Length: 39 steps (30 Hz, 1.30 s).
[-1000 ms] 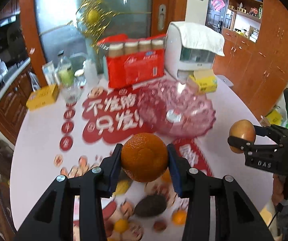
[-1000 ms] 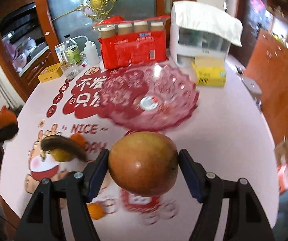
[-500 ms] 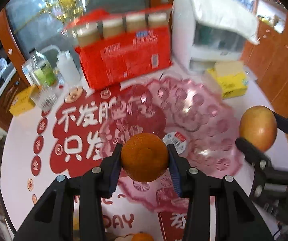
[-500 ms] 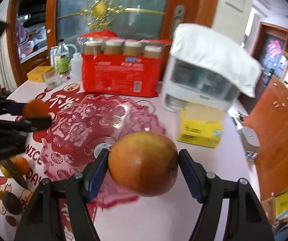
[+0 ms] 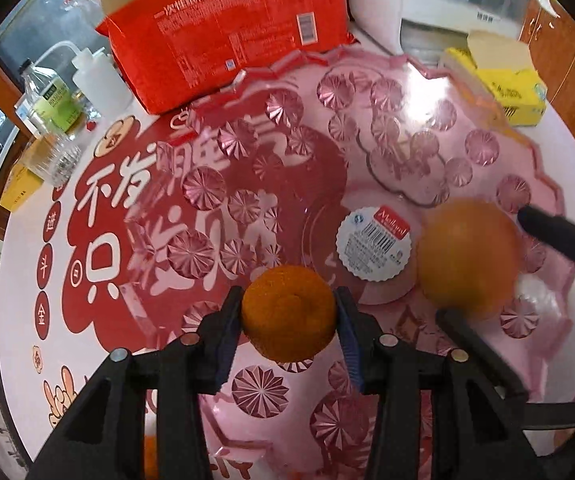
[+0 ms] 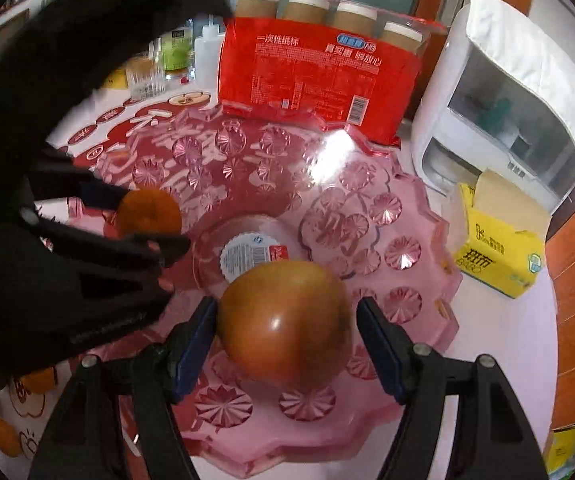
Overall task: Organize fruits
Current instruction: 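Carry both fruits to the pink glass bowl and release them inside, then move both tools back toward the remaining fruits on the table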
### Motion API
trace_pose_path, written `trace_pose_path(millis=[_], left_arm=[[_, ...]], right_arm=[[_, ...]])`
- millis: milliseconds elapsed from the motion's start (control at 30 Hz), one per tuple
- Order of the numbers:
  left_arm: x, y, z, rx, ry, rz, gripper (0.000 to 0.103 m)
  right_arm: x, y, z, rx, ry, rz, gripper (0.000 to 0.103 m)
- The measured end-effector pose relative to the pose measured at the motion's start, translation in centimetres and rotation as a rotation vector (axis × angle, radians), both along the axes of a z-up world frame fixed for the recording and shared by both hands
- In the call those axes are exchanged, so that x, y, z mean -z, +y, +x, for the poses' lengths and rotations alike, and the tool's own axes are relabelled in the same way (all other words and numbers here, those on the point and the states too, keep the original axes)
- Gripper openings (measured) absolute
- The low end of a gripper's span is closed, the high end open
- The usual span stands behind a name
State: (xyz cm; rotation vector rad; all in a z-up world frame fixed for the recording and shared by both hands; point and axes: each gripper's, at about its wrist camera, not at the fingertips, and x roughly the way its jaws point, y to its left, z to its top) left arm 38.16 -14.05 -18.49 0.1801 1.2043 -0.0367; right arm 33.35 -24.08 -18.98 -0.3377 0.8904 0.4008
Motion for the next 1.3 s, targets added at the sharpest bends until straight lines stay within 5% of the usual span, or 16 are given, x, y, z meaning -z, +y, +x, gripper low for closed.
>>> trace_pose_path(millis=[233,667,1067,1300], left_arm=[[-1.3,1.1,-0.3,-0.031,-0.049,-0.012,0.089],[-5.0,2.5,-4.5,-0.050,-0.113,-0.107,0.089],[-10.1,4.1,-11.3,-0.033,-0.240,-0.101,0.089],[-12.8,5.8,-15.1,-0.069,-0.239,-0.124,0.089]], right_arm=[[-0.2,-1.2,0.7,0.031,0.015,0.052,0.074],[-3.0,-2.3,-2.0,0.100,0.007,0.125,0.074],[-7.8,-3.7,-5.9,0.188,-0.012,0.197,0.074],[-9.9,-3.1,-8.7,0.189,-0.031,0.195,0.074]])
